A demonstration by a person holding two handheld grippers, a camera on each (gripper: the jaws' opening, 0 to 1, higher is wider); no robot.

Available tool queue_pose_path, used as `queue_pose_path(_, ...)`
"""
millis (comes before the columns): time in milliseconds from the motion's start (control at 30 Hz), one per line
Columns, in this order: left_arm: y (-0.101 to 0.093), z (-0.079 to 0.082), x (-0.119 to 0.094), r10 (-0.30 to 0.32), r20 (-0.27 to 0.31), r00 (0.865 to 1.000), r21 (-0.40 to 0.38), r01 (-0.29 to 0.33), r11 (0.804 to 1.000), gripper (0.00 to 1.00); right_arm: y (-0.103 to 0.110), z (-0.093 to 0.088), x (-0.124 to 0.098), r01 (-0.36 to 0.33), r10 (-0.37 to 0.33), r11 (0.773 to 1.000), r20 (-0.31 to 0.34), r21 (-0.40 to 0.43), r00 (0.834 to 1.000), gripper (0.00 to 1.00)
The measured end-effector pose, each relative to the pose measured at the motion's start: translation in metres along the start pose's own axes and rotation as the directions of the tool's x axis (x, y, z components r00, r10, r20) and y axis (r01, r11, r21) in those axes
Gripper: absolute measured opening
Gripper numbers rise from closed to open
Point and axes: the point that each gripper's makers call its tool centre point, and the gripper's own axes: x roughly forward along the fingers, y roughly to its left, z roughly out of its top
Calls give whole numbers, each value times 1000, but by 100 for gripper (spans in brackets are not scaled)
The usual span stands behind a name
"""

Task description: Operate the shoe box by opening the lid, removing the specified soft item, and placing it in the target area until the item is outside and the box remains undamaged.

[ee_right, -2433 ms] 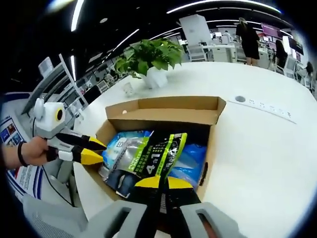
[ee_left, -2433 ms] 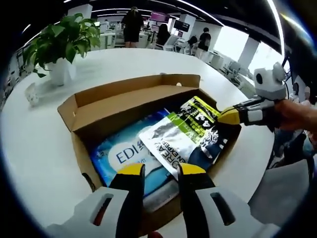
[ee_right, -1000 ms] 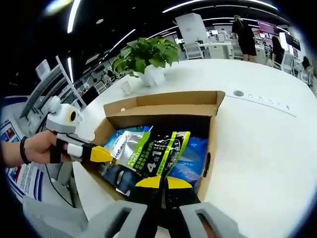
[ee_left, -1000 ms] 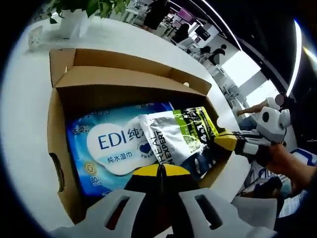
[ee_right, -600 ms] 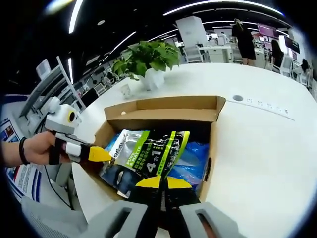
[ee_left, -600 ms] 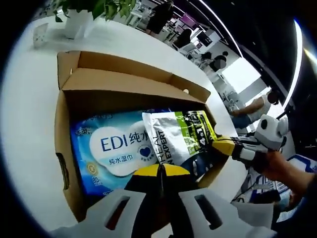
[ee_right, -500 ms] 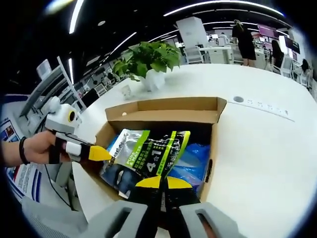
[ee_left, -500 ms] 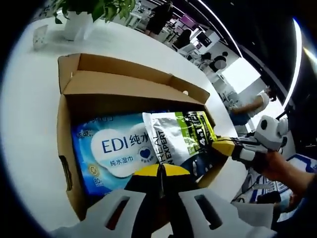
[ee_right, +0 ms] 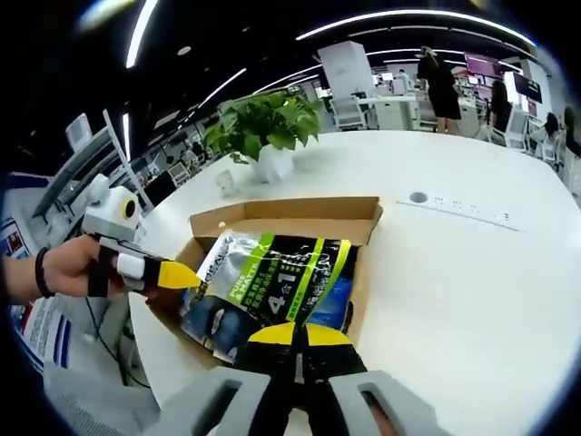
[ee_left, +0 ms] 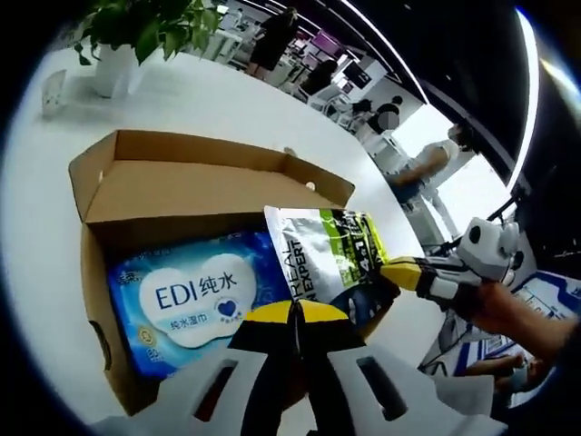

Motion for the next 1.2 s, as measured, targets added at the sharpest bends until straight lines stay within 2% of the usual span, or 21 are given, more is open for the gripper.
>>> queue_pose_path(533, -51, -6, 33, -38, -53, 998, 78, 42, 996, 0, -37, -15, -46, 60, -62, 996, 35, 64, 997, 0)
queue_pose_path(1200, -118, -32, 86, -92, -140, 986, 145, 112, 983, 0, -96, -46, -105, 138, -146, 981, 51, 133, 988, 0)
